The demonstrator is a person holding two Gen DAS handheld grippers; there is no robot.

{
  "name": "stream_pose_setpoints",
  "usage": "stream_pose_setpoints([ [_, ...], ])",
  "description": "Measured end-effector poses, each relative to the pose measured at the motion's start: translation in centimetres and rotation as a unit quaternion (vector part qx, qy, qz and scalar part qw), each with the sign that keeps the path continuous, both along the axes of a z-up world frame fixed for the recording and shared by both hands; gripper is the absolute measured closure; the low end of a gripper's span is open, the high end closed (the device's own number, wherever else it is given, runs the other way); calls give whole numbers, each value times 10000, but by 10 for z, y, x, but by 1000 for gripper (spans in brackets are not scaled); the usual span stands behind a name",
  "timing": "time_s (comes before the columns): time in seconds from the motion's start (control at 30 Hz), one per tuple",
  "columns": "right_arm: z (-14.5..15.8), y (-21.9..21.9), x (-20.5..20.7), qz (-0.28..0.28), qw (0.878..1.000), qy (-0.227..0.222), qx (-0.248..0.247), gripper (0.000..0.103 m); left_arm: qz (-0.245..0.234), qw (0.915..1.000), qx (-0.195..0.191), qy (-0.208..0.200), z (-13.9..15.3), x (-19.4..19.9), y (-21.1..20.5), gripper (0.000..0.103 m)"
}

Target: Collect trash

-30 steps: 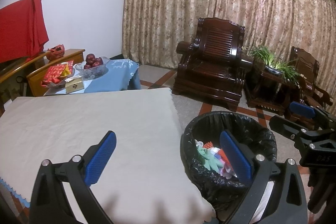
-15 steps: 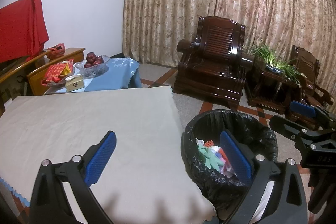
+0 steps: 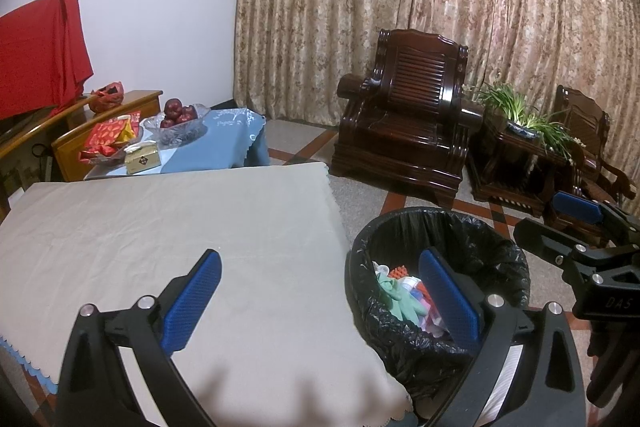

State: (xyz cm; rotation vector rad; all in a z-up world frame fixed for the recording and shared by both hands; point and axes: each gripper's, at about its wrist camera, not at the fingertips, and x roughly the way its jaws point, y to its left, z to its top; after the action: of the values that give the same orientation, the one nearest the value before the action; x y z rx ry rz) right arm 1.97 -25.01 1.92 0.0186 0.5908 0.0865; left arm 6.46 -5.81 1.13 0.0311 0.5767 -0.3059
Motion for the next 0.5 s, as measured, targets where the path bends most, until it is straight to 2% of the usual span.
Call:
stream_pose_setpoints([
  [0.5, 1, 0, 0, 1, 10000, 7, 0, 5, -1, 10000, 10, 9, -1, 1, -1, 6],
])
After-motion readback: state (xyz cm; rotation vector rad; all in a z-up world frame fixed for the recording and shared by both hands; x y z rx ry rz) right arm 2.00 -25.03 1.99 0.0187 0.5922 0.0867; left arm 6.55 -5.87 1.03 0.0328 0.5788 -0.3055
